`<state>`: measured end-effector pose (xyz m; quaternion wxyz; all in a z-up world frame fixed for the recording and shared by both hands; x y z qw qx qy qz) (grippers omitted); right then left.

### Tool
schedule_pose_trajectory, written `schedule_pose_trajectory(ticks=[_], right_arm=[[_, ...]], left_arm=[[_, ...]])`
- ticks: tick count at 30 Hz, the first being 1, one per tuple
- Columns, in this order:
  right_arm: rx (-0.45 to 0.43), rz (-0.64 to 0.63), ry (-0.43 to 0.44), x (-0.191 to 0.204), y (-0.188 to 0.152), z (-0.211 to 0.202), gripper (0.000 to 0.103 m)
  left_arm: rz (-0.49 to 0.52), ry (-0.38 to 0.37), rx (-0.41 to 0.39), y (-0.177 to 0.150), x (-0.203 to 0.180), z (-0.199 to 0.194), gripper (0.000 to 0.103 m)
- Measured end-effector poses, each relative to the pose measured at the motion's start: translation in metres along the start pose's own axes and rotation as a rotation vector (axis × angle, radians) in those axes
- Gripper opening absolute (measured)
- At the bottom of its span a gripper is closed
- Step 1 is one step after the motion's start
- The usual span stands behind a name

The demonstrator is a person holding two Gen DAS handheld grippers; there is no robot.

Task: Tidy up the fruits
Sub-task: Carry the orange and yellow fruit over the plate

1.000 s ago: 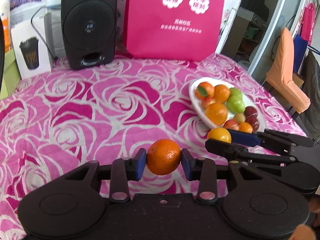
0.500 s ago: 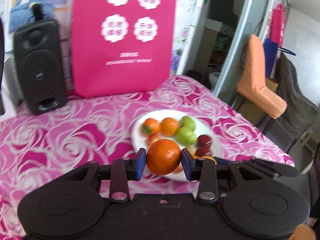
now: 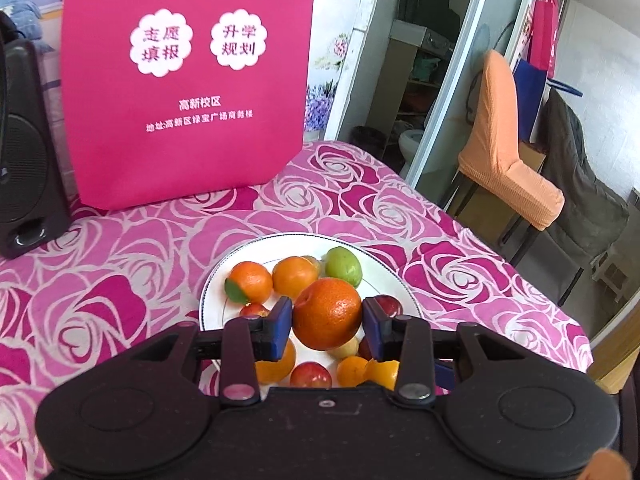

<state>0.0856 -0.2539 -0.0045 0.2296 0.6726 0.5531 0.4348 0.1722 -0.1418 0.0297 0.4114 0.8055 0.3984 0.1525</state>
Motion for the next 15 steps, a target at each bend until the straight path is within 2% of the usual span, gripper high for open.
schedule_pose_trajectory(ticks=[15], right_arm=[[0.036, -0.019, 0.021, -0.001, 0.003, 0.030, 0.068]], left_arm=[[0.004, 0.000, 0.061, 0.001, 0.011, 0.044, 0.103]])
Point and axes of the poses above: each gripper's, at about its wrist camera, not at the fingertips, and z roughly the way its jaws point, x to its left, y to its top, the point moved 2 cm from there along z, roughly the way its jaws point, and after that the axes turned 9 degrees about z, right-handed, at the moved point
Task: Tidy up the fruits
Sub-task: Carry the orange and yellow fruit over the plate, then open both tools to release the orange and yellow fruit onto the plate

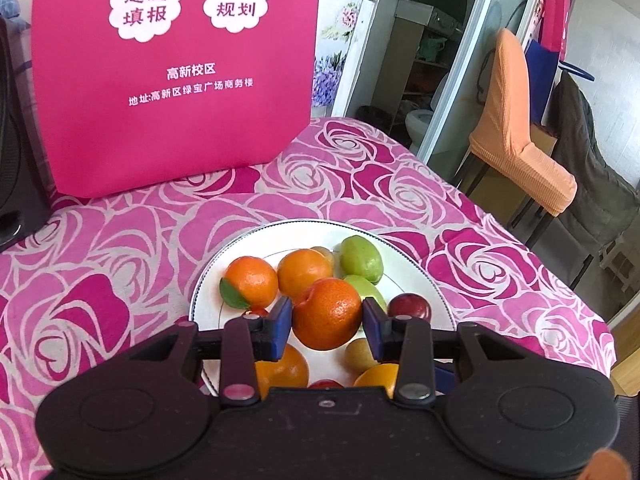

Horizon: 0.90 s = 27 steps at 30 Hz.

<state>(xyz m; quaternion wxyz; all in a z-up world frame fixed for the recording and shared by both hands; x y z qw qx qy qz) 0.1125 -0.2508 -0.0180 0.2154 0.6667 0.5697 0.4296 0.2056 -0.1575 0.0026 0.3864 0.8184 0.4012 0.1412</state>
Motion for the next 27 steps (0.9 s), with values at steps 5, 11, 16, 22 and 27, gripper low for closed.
schedule_pose_trajectory(ticks=[5, 11, 16, 22, 27], right_arm=[[0.002, -0.004, 0.007, 0.000, 0.002, 0.005, 0.068], [0.004, -0.002, 0.007, 0.000, 0.004, 0.012, 0.068], [0.003, -0.001, 0.006, -0.001, 0.004, 0.015, 0.068], [-0.005, -0.017, -0.002, -0.001, 0.002, 0.014, 0.071], [-0.012, -0.023, 0.003, -0.001, 0.002, 0.006, 0.103]], left_arm=[[0.001, -0.001, 0.011, 0.000, 0.002, 0.008, 0.103], [-0.003, 0.000, 0.019, -0.001, 0.005, 0.014, 0.103], [0.004, -0.008, 0.011, -0.003, 0.005, 0.014, 0.103], [-0.018, 0.014, -0.047, 0.001, 0.006, -0.002, 0.103], [-0.043, 0.085, -0.104, 0.002, 0.007, -0.024, 0.103]])
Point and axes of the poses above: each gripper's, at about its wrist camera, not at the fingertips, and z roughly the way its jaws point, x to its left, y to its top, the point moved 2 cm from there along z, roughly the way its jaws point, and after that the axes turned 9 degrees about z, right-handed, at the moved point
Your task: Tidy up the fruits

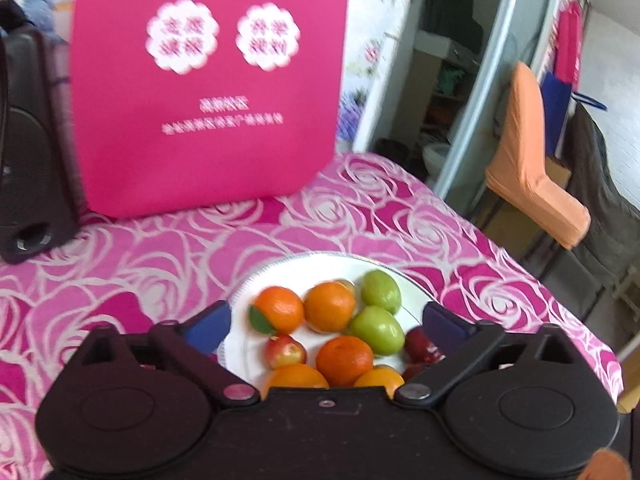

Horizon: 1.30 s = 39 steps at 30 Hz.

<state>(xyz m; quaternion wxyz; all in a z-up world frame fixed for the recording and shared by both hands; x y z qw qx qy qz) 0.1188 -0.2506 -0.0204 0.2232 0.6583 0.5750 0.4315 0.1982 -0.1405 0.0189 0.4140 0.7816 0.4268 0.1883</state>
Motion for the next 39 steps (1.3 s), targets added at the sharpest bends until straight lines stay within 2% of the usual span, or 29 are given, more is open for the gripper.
schedule_pose_trajectory(ticks=[5, 10, 21, 39], right_arm=[[-0.011, -0.011, -0.012, 0.002, 0.000, -0.010, 0.103], [-0.006, -0.004, -0.023, -0.001, -0.002, -0.023, 0.103], [-0.026, 0.007, -0.070, -0.009, -0.001, -0.063, 0.103], [-0.042, -0.012, -0.088, -0.009, -0.012, -0.113, 0.103]], left_arm=[[-0.005, 0.054, -0.004, -0.002, -0.001, -0.018, 0.103], [0.014, 0.079, -0.020, -0.006, -0.008, -0.039, 0.103], [-0.012, 0.146, -0.019, -0.024, -0.014, -0.079, 0.103], [-0.008, 0.234, 0.045, -0.076, -0.026, -0.126, 0.103]])
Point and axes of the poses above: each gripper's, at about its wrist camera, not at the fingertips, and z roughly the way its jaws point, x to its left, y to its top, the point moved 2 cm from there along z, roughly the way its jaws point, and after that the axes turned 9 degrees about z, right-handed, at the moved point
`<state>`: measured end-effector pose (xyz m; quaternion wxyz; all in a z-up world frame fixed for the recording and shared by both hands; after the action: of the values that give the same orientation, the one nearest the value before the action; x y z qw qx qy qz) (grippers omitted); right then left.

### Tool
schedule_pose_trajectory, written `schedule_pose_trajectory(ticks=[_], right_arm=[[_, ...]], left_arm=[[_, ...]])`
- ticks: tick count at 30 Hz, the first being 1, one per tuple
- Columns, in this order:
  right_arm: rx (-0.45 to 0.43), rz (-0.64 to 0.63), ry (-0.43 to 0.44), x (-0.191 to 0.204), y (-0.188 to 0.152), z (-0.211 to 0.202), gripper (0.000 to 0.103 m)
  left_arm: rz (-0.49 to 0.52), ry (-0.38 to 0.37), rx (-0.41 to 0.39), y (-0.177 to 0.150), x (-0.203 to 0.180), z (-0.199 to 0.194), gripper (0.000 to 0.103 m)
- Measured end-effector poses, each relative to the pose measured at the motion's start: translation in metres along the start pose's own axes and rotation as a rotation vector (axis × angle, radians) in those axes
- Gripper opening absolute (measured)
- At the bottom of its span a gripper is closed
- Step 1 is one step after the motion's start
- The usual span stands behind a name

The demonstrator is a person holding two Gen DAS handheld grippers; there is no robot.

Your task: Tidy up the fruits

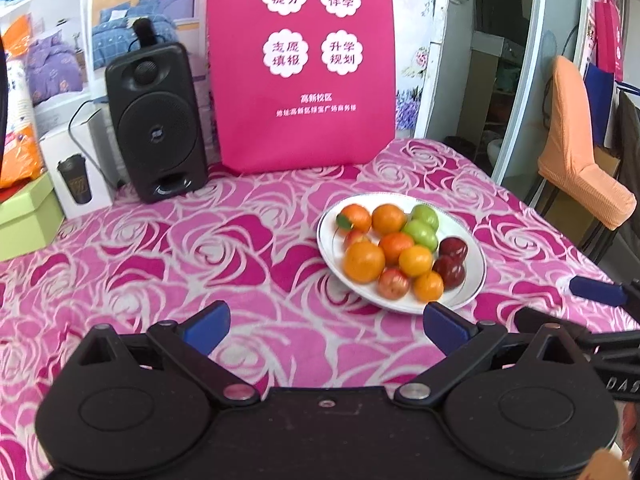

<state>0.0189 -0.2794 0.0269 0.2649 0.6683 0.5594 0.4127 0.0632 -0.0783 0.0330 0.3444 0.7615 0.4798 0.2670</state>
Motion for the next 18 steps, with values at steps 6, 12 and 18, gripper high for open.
schedule_pose_trajectory(ticks=[6, 12, 18], right_arm=[[-0.005, -0.008, 0.005, 0.003, -0.005, -0.008, 0.103], [-0.017, -0.010, 0.001, 0.004, -0.007, -0.015, 0.103], [-0.023, -0.010, -0.007, 0.002, -0.006, -0.018, 0.103]], left_arm=[[0.007, 0.016, 0.021, -0.013, -0.001, -0.006, 0.103], [0.022, 0.017, 0.019, -0.016, -0.005, -0.011, 0.103], [0.033, 0.015, 0.014, -0.015, -0.008, -0.012, 0.103]])
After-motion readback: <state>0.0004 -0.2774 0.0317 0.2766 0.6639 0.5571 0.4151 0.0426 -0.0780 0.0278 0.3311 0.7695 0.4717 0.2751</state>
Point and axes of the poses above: each gripper's, at about its wrist camera, not at the fingertips, and z roughly the way its jaws point, x to its left, y to its top, the point moved 2 cm from there along z, roughly the way its jaws point, and after that the axes turned 9 degrees about z, right-handed, at the moved point
